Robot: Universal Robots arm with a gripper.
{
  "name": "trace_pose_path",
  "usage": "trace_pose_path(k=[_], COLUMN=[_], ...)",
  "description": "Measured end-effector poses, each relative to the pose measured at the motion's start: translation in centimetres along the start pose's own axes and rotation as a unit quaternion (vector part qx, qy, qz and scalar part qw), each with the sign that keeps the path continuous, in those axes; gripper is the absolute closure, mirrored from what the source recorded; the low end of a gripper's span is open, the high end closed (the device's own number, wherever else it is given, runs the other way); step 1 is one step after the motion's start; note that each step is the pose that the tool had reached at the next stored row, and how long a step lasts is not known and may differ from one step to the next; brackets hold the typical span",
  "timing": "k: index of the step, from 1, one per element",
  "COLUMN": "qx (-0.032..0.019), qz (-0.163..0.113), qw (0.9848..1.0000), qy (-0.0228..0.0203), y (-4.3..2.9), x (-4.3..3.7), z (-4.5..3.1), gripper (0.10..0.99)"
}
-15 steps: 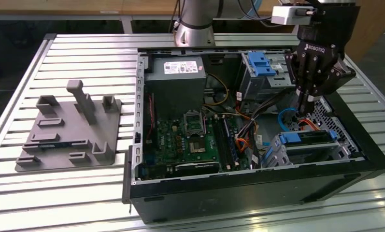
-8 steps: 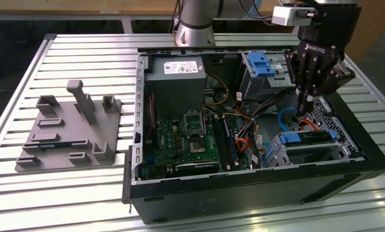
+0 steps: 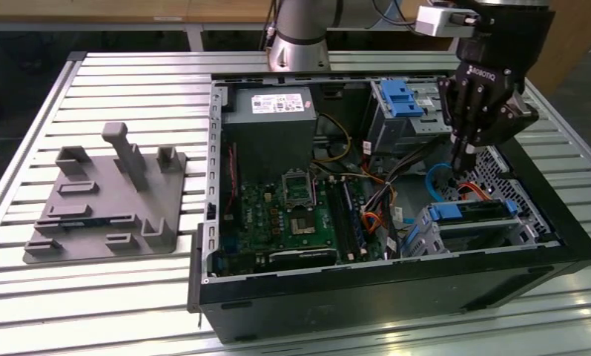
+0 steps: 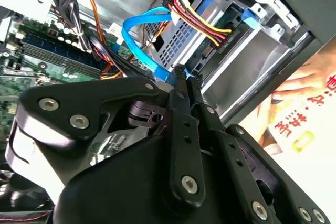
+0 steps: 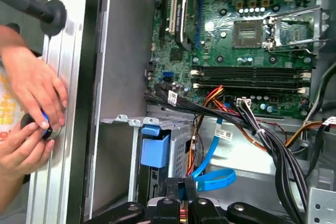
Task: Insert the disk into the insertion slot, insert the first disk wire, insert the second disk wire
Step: 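Insert the second disk wire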
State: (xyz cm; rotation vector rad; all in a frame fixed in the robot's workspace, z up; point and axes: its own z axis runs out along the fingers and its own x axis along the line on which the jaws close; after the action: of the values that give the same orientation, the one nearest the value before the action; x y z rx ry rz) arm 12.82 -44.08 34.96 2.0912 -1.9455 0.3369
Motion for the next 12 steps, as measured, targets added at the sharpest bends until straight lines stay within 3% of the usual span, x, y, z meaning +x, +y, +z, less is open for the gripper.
trace_pose_path(k=[2,4,5,12], qx=[-0.0019,-0.0013,-0.0007,0.0011], qz=[0.006,0.006,0.006,0.006], qw=[1.0,0.9999,0.9997,0.9985], qy=[-0.0037,-0.0151,-0.0242,-0.0536], y=[0.01,0.01,0.01,0.05], x=[0.01,0.06,0.2,0.73], z=[0.0,0.04,0.08,0.28], gripper=[0.925,0.925,0.925,0.925])
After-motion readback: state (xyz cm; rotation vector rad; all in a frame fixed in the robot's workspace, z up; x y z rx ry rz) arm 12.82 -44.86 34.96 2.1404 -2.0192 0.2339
